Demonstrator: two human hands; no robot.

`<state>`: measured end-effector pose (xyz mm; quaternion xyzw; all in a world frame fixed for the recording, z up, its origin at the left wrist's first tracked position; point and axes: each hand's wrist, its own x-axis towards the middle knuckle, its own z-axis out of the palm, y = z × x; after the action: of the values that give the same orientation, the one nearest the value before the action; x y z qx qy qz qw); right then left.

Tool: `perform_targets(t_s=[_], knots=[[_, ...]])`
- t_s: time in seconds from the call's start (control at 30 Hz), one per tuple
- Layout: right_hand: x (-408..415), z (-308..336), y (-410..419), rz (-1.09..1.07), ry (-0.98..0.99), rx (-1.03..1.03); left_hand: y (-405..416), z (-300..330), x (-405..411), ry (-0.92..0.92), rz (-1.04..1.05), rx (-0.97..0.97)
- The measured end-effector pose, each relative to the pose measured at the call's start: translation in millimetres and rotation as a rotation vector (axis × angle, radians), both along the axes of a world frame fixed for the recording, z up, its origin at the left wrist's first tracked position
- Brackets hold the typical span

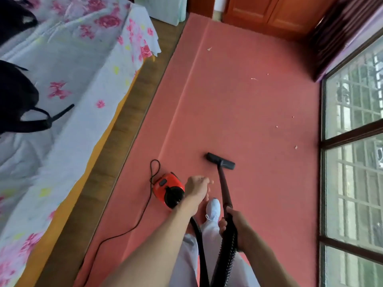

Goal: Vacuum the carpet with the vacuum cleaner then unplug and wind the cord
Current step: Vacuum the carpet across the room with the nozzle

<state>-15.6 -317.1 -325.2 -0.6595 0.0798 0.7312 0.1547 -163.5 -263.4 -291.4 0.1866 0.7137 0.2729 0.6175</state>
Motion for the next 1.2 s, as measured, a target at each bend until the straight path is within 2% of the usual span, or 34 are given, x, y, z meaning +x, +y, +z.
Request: perform_targets(t_s=[0.17, 0.33, 0.4, 0.53, 0.67, 0.93, 1.1, 1.2], knots=[[42.2, -7.5, -16.9, -0.141, -0.045, -0.016, -3.6, -0.6, 69.7, -0.034, -0.164, -0.022], [92.0, -34.2, 4.9, -0.178, -0.041, -0.009, 3.0, -14.5, 107.0, 0.049, -0.204, -0.039], [110.8, -42.6, 29.7, -0.21, -0.021, 0.01, 10.3, -22.7, 117.0, 0.129, -0.217, -0.025], [160.7, -64.9, 94.3, -0.227, -0.006, 0.047, 30.1, -30.9, 145.8, 0.352, -0.198, 0.135], [220.0, -93.6, 173.6, -0.202, -0.011, 0.069, 58.5, -36.1, 189.4, 0.404, -0.134, 0.173], [302.9, -134.2, 285.9, -0.142, -0.04, 0.137, 86.6, -58.3, 286.7, 0.359, -0.198, 0.137], [331.3, -123.8, 270.3, -0.174, 0.007, 0.126, 94.0, -56.7, 319.0, 0.386, -0.197, 0.07], [334.0, -109.0, 225.0, -0.259, 0.043, 0.115, 99.6, -43.5, 337.7, 0.436, -0.329, 0.116]])
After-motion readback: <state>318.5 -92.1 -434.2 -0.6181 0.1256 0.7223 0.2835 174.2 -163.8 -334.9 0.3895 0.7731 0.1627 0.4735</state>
